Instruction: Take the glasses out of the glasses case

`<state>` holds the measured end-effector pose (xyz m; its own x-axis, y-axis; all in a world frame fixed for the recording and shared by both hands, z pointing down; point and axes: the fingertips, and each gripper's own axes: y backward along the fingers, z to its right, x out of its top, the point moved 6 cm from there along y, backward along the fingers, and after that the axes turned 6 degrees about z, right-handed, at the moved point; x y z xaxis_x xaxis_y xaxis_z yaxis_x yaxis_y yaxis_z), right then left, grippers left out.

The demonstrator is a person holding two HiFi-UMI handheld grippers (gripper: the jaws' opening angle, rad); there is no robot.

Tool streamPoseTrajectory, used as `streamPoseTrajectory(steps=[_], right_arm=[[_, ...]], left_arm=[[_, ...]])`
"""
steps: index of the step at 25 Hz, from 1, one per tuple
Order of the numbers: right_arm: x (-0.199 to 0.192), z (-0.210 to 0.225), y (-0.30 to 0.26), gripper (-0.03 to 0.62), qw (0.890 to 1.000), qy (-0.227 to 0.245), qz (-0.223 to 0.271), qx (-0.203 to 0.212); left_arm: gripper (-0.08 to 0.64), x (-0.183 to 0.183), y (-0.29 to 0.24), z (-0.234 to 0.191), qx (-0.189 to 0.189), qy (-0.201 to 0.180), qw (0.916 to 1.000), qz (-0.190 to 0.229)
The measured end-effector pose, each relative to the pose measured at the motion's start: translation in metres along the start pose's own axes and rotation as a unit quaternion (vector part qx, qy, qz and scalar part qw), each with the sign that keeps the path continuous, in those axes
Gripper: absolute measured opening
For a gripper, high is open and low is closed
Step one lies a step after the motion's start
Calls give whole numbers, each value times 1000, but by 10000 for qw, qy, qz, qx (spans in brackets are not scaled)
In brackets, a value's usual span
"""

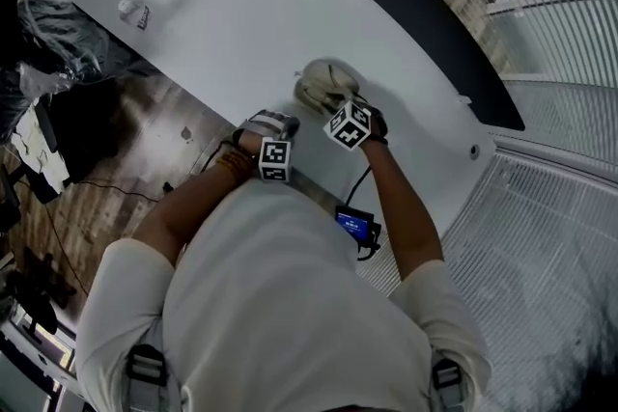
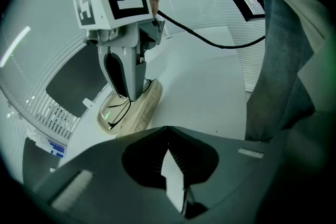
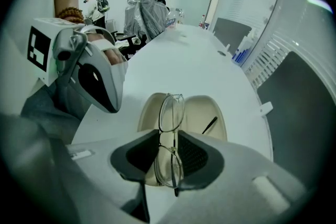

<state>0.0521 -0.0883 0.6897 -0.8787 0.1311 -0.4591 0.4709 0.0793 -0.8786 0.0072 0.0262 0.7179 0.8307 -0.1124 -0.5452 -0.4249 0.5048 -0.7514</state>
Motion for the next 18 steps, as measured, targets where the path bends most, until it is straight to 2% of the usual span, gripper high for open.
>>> streamPoseTrajectory(steps=[11,18], right_arm=[[-7,1,51,110,9979,-312,309,-467],[-41,-9,83,110,9923,-888,333,-803]], left_arm=[[3,29,-14,9,-253,-475,9983,223],[3,58,-28,24,-566,-864,9937,445]])
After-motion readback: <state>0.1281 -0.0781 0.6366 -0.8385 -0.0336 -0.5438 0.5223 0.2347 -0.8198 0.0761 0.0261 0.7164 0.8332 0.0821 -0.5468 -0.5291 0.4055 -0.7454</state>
